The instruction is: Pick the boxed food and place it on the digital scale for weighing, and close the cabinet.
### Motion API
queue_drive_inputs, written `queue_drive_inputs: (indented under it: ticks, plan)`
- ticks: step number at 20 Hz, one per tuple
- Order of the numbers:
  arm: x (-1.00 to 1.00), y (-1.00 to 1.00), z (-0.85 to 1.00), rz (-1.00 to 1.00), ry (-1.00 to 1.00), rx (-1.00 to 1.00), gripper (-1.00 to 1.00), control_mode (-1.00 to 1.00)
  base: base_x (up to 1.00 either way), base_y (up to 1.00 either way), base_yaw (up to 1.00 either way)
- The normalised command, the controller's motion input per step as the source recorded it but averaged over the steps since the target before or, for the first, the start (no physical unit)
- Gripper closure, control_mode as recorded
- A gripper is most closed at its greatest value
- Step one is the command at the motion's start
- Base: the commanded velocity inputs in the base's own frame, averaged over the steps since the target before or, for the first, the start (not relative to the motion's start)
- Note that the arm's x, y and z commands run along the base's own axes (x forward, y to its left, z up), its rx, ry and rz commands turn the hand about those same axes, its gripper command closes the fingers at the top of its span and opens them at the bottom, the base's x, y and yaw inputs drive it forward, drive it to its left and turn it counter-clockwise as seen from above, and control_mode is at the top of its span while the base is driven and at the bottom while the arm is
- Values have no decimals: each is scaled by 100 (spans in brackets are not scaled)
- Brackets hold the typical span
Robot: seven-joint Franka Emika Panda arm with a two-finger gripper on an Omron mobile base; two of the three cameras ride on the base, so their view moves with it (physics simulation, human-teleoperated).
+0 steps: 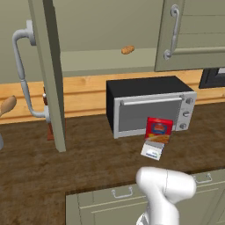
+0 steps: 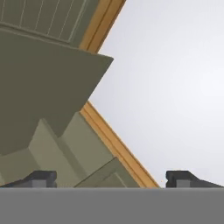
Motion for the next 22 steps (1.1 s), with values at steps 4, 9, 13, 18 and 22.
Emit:
queue_drive_inputs:
  ticks: [4, 9, 13, 18, 22]
  plan:
    - [52, 100, -75, -8, -13, -6, -100, -100, 0, 0, 0]
    - [-63, 100, -85, -20, 9, -2, -100, -100, 0, 0, 0]
    - [-100, 100, -89, -21, 16, 0, -100, -100, 0, 0, 0]
    - [-96, 100, -81, -17, 12, 0, -100, -100, 0, 0, 0]
    - [-11, 100, -64, -11, 0, -1, -100, -100, 0, 0, 0]
